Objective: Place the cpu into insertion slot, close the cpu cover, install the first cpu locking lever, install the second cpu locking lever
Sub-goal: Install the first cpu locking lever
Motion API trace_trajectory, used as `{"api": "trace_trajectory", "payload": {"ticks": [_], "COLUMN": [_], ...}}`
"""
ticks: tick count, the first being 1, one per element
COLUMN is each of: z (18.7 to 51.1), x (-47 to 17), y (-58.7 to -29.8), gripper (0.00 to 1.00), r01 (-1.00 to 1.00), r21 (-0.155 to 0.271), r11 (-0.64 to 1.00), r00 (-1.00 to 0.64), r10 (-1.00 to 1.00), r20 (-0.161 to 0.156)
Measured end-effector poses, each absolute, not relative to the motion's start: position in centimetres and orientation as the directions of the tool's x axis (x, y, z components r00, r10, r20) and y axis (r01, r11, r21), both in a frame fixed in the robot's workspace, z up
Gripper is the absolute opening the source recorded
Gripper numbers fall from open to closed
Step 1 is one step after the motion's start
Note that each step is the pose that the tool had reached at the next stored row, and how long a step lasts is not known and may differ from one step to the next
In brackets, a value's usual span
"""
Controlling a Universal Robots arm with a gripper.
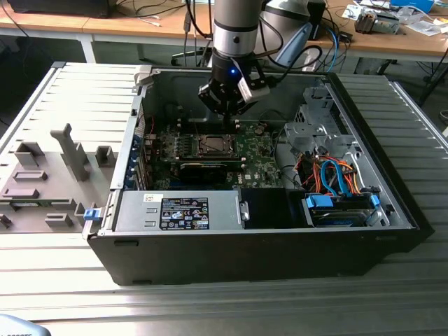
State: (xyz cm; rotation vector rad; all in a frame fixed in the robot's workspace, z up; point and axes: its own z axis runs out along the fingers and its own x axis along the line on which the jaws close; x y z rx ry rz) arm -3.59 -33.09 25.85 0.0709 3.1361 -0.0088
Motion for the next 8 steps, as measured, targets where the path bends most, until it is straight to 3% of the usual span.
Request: {"api": "trace_trajectory", "payload": {"ticks": [8], "z": [25.85], "x": [-3.92], "y": [-33.09], "gripper": [0.11], "r01": [0.045], "r21": [-0.005], "r11": [0.999], "r00": [-0.999], "r10": [0.045], "r20": [-0.005]}}
